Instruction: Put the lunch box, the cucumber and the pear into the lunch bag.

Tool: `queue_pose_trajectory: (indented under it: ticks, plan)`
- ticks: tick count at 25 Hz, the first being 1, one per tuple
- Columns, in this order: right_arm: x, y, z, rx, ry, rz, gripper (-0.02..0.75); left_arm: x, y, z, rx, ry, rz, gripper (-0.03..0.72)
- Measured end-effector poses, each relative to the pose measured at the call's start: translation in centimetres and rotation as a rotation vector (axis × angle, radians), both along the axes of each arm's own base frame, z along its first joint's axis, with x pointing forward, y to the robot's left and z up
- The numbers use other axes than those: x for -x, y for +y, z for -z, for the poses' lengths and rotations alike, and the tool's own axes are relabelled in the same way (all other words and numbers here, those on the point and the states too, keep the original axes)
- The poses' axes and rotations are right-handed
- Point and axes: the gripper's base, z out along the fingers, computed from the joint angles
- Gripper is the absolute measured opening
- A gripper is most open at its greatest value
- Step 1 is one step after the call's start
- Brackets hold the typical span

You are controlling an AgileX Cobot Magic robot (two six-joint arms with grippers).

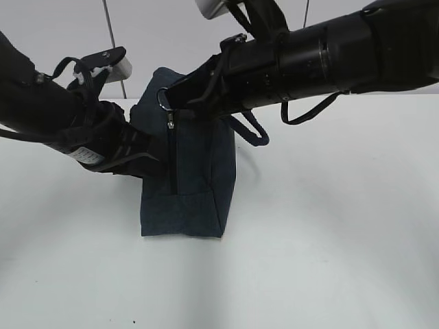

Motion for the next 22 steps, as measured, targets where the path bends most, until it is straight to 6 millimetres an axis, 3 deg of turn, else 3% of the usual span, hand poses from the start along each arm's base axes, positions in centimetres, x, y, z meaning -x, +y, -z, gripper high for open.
queue_pose_trajectory:
  ticks: [8, 22]
  plan:
    - [-0.32, 0.03, -0.13, -0.011, 0.001, 0.022, 0.006, 0.47, -0.94, 0.12, -0.006, -0.002, 0.034, 0.141]
    - [-0.66, 0.19, 0.22, -0.021, 0.018, 0.032, 0.006, 0.57, -0.93, 0.23, -0.010, 0.011, 0.043, 0.148]
